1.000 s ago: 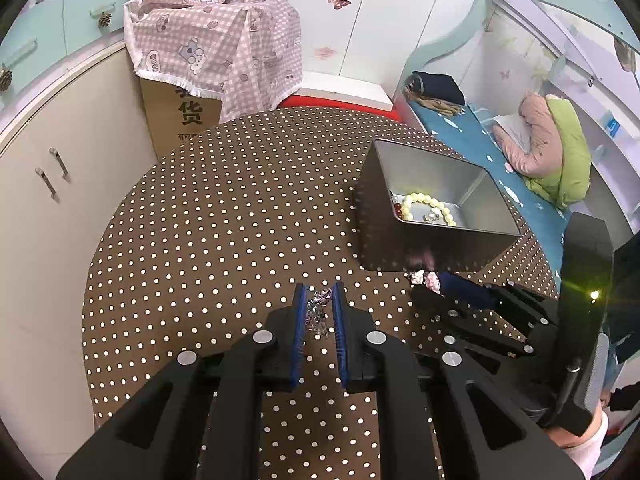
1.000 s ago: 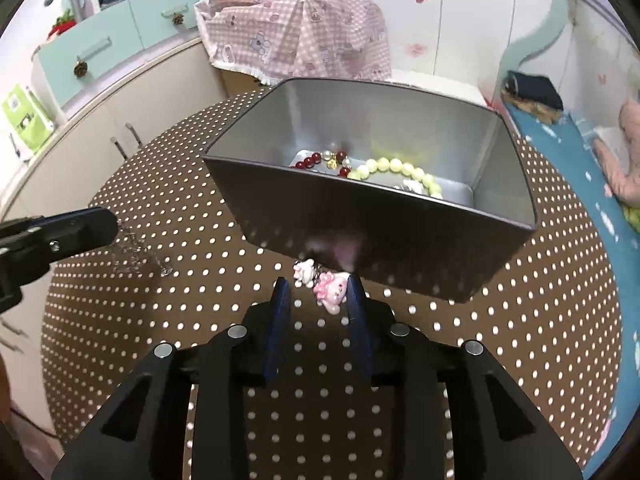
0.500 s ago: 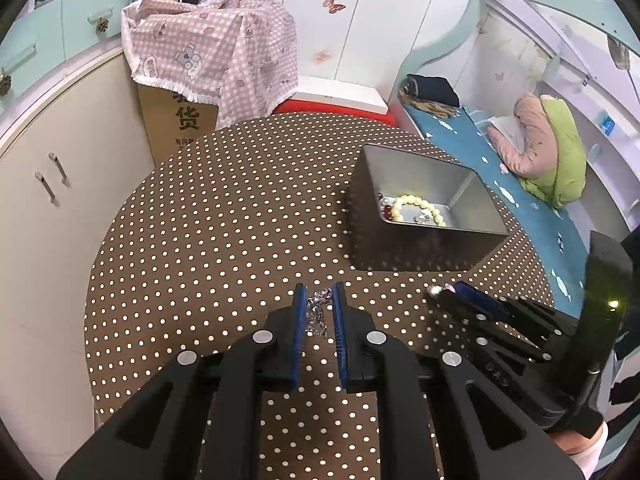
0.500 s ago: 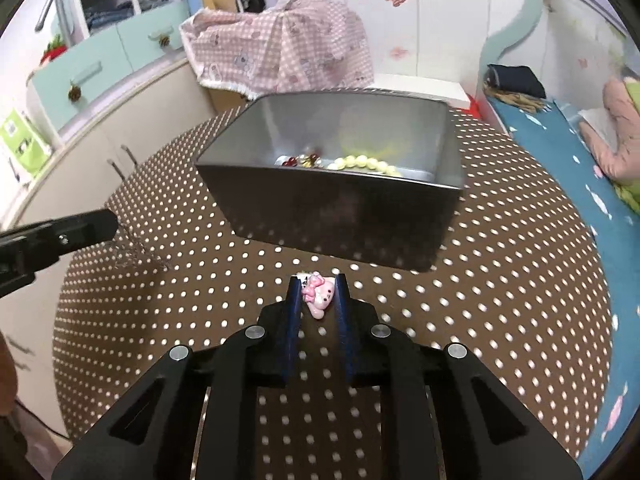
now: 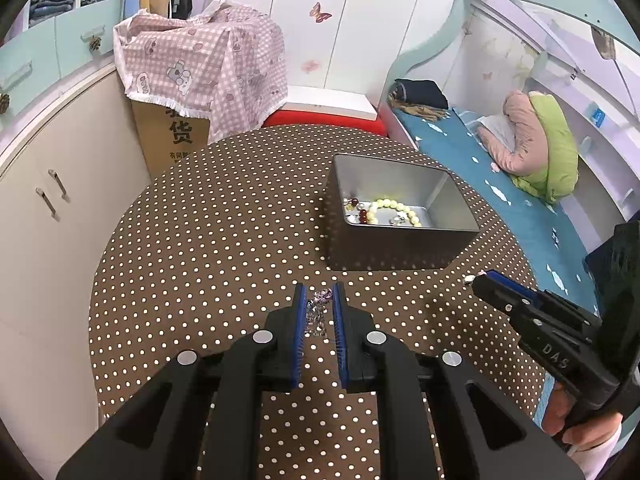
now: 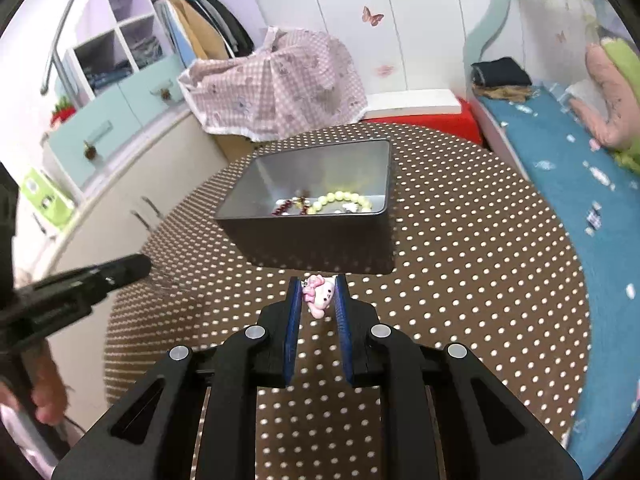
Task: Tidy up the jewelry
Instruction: 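Carry the chain and kitty charm into the grey tin and open both tools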
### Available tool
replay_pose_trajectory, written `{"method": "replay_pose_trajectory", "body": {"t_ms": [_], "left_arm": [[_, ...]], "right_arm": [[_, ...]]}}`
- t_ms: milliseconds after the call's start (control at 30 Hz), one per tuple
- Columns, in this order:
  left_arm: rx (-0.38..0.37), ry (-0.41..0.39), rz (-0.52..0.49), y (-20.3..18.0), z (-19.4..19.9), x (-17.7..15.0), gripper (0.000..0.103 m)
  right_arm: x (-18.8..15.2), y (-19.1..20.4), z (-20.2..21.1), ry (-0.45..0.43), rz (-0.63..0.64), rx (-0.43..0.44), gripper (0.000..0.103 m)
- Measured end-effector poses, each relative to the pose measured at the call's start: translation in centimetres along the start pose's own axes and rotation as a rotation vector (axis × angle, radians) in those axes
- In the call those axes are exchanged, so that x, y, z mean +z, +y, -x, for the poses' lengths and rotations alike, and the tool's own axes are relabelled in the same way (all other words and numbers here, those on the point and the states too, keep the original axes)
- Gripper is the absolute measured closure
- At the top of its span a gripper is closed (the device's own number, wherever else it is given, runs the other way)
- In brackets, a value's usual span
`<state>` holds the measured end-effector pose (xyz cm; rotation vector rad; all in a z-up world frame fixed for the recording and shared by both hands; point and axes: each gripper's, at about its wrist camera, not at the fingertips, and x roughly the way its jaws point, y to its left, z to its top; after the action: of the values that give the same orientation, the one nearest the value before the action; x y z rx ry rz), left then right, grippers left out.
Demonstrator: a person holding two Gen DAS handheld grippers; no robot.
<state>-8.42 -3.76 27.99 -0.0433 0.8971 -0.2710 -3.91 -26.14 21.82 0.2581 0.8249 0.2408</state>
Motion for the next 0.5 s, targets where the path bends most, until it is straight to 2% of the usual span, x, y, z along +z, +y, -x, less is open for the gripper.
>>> {"method": "replay_pose_trajectory", "body": {"t_ms": [100, 200, 500], "left_arm": [[0.003, 0.0, -0.008, -0.4, 0.1, -0.1, 0.091], [0.003, 0.006, -0.012, -0.6, 0.1, -0.2, 0.091], [0.002, 0.025, -0.008, -0.8, -0.5, -0.4, 0.091]], "right_arm": [[0.0, -0.7, 0.3, 0.011, -0.053, 0.093, 0.085], [-0.3, -1.0, 0.4, 0.016, -0.079, 0.134, 0.085], [-0.7, -1.6, 0.2, 0.032, -0.113, 0.157, 0.085]]}}
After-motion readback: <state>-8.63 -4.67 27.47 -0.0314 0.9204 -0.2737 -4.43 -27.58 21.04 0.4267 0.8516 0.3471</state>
